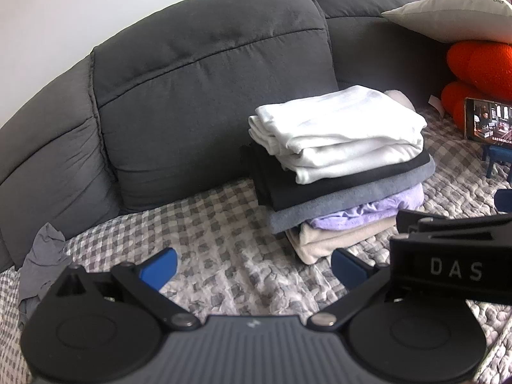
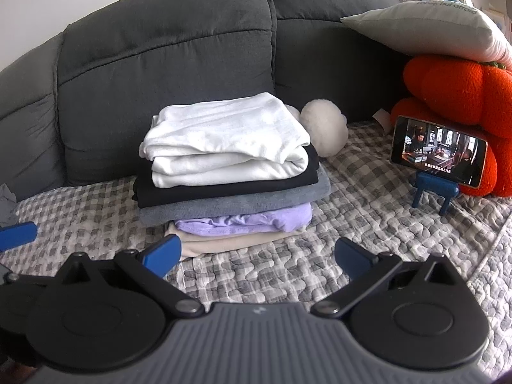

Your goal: Fold clothes

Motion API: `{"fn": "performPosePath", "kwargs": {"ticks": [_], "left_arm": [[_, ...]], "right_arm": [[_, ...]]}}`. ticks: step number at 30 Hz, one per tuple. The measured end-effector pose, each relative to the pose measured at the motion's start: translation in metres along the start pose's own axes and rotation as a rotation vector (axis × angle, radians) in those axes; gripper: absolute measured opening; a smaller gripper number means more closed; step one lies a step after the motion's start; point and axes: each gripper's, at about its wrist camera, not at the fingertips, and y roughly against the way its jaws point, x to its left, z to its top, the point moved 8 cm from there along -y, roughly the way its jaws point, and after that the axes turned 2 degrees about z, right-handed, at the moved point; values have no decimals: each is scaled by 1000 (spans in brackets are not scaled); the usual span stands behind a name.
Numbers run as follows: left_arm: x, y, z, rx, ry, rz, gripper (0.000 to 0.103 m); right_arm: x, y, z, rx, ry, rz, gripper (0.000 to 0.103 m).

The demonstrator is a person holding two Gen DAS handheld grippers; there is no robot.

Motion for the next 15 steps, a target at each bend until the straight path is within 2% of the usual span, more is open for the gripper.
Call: {"fn": "performPosePath", "kwargs": {"ticks": [15], "left_arm": [[-4, 0, -1, 7, -10, -15, 102]], "right_arm": [[1, -1, -1, 9, 1, 0, 103]]}}
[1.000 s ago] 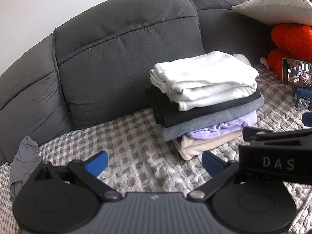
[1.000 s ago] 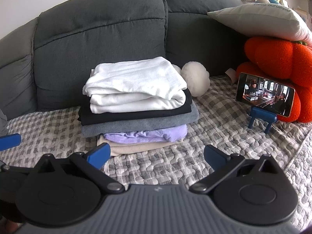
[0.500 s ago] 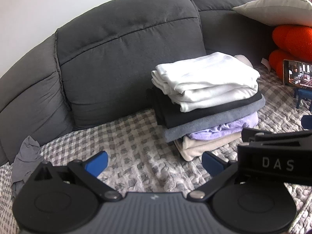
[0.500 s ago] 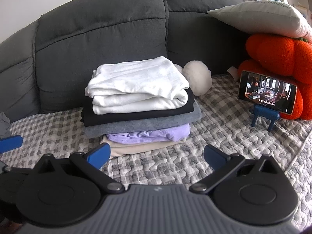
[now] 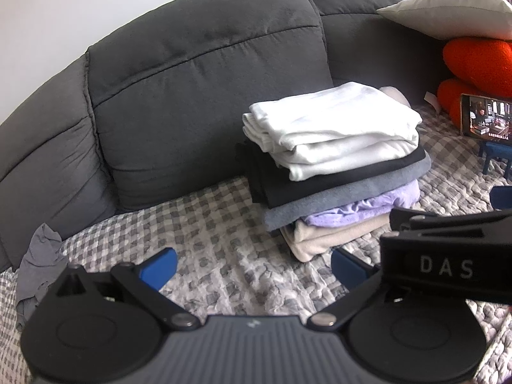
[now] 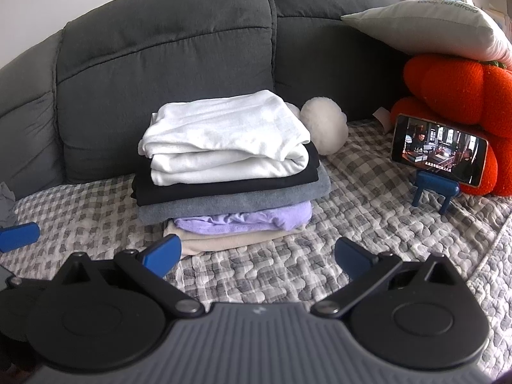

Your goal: Fold clothes

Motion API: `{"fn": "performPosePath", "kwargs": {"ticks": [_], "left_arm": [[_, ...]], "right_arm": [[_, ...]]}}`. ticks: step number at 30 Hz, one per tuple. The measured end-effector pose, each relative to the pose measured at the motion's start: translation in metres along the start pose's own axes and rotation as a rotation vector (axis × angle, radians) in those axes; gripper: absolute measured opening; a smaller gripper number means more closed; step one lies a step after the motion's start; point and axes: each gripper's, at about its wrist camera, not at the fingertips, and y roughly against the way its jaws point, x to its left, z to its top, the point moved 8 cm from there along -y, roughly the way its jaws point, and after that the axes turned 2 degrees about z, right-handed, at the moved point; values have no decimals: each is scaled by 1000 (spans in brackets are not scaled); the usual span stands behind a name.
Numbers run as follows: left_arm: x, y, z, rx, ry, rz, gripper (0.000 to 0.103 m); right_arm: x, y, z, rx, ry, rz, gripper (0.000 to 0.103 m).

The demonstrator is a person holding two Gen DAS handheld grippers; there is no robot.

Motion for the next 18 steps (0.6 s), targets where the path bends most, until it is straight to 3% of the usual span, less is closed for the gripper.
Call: {"fn": "performPosePath", "kwargs": {"ticks": [18], "left_arm": [[-5, -1, -2, 18, -2, -19, 102]], "right_arm": [[1, -1, -1, 10, 8, 0, 103]]}}
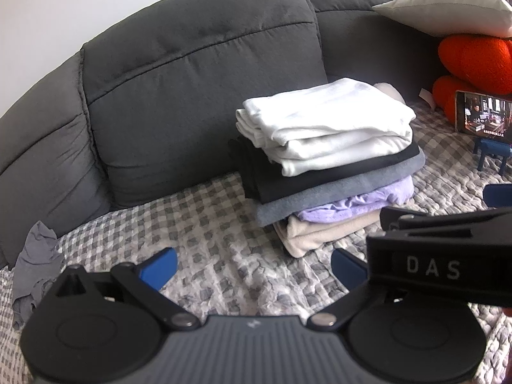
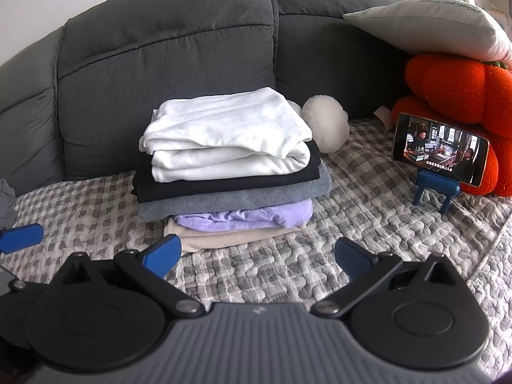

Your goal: Fold clothes

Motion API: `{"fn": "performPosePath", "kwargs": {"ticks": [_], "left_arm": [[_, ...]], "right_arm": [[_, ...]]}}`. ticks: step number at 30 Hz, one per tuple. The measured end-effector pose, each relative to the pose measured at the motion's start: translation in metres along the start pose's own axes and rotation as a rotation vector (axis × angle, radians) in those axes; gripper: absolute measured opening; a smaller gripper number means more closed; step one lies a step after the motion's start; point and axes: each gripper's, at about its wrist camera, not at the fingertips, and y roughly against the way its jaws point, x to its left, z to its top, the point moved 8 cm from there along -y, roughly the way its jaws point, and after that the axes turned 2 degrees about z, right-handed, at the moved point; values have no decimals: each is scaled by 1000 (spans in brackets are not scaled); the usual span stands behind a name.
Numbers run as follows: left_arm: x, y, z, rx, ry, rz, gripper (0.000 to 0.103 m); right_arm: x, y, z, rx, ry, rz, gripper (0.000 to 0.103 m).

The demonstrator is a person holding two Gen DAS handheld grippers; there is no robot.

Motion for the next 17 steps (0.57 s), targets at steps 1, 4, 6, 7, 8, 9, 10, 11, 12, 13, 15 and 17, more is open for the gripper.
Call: {"fn": "performPosePath", "kwargs": {"ticks": [1, 4, 6, 7, 8, 9, 10, 11, 12, 13, 15, 17], "left_arm": [[0, 0, 0, 2, 0, -2, 102], [-1, 0, -1, 3, 0, -3, 102], [-1, 0, -1, 3, -1, -4, 102], [-1, 0, -1, 4, -2, -4, 102], [-2, 0, -1, 4, -2, -4, 102], [-2, 0, -1, 5, -3, -5, 102], [-2, 0, -1, 5, -3, -5, 102], [-2, 0, -1, 6, -4, -6, 102], [-2, 0, -1, 6, -5, -7, 102], [-3, 0, -1, 6, -5, -8, 102], [-3, 0, -1, 6, -7, -9, 102], [-3, 0, -1, 6, -8, -10, 102]], "right_arm": [[0, 0, 0, 1, 0, 0, 103], [0, 0, 0, 2, 2, 1, 103], [0, -1, -1, 3, 3, 1, 103], [0, -1, -1, 4, 3, 1, 103], [0, -1, -1, 4, 4, 1, 103], [0, -1, -1, 5, 4, 1, 103], [0, -1, -1, 6, 5, 1, 103], [0, -1, -1, 6, 5, 1, 103], [0, -1, -1, 6, 5, 1, 103], [0, -1, -1, 7, 5, 2, 103], [0, -1, -1, 7, 4, 2, 103], [0, -1, -1, 8, 3, 3, 103]]}}
